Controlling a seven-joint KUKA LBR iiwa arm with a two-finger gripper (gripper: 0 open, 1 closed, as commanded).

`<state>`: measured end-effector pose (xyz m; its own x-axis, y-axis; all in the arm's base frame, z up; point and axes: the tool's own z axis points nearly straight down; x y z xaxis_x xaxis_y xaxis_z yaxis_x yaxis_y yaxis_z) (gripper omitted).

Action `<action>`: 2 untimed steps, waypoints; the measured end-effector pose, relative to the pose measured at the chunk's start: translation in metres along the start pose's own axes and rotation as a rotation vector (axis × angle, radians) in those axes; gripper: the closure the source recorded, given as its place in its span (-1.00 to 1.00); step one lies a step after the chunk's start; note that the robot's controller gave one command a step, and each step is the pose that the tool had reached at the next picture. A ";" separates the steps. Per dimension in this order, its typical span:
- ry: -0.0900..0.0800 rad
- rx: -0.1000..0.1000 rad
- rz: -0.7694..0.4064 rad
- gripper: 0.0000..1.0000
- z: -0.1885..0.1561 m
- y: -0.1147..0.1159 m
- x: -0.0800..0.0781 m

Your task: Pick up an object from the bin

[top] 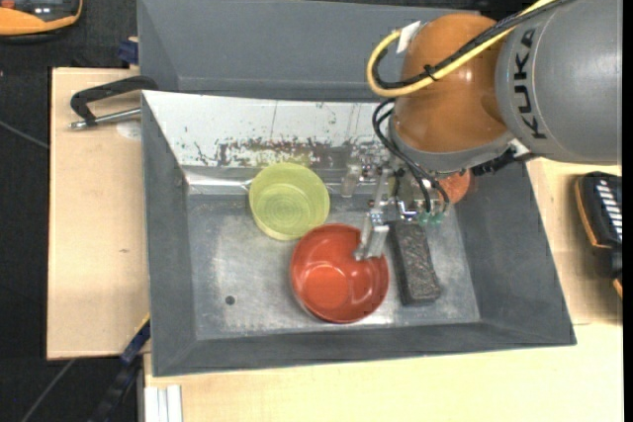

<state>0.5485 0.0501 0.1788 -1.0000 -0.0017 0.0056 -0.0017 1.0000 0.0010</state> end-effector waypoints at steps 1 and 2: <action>0.002 0.000 0.007 -1.00 0.108 -0.004 -0.015; -0.006 -0.003 0.008 1.00 0.102 -0.002 -0.017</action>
Offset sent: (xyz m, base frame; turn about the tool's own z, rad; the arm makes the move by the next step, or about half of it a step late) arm 0.0144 -0.0034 -0.1053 0.0071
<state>0.5651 0.0483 0.0763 -1.0000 0.0059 0.0000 0.0059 1.0000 0.0040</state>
